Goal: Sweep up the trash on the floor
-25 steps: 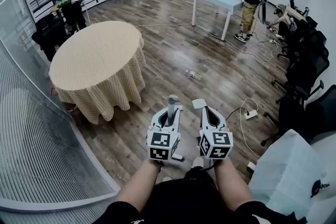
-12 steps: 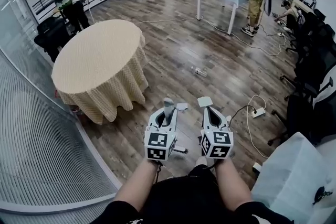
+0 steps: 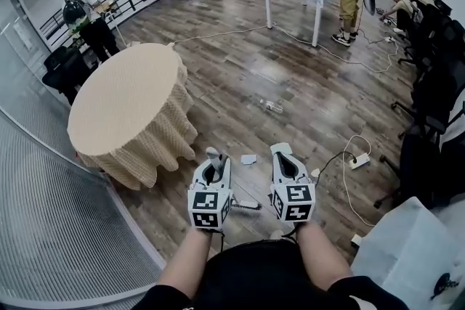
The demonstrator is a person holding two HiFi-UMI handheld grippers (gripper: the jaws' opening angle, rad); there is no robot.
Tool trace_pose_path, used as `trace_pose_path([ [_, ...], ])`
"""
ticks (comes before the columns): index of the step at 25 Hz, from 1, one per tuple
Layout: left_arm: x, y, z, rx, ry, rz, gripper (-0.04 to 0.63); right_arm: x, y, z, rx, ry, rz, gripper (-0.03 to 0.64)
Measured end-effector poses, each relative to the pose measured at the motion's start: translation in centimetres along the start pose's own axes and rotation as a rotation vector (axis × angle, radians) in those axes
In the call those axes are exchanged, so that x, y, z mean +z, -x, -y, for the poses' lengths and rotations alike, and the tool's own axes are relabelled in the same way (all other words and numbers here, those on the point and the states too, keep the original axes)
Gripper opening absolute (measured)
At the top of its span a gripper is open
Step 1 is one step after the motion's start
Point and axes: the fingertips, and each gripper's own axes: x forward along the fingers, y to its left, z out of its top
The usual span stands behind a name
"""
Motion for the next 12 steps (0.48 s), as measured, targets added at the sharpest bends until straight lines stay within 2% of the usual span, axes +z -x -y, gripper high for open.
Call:
trace_pose_path([
  [6, 1.4, -4.6, 2.2, 0.038, -0.028, 0.009, 0.064, 1.8, -1.8, 7.6, 0.011, -0.003, 0.014, 0.014],
  [9, 1.3, -6.1, 2.4, 0.067, -0.019, 0.001, 0.064, 1.9, -2.1, 11.8, -0.023, -0.049, 0.007, 0.014],
  [12, 1.7, -7.6, 1.9, 0.088, -0.005, -0.007, 0.063, 2.6, -2.7, 14.1, -0.044, -0.094, 0.018, 0.014],
])
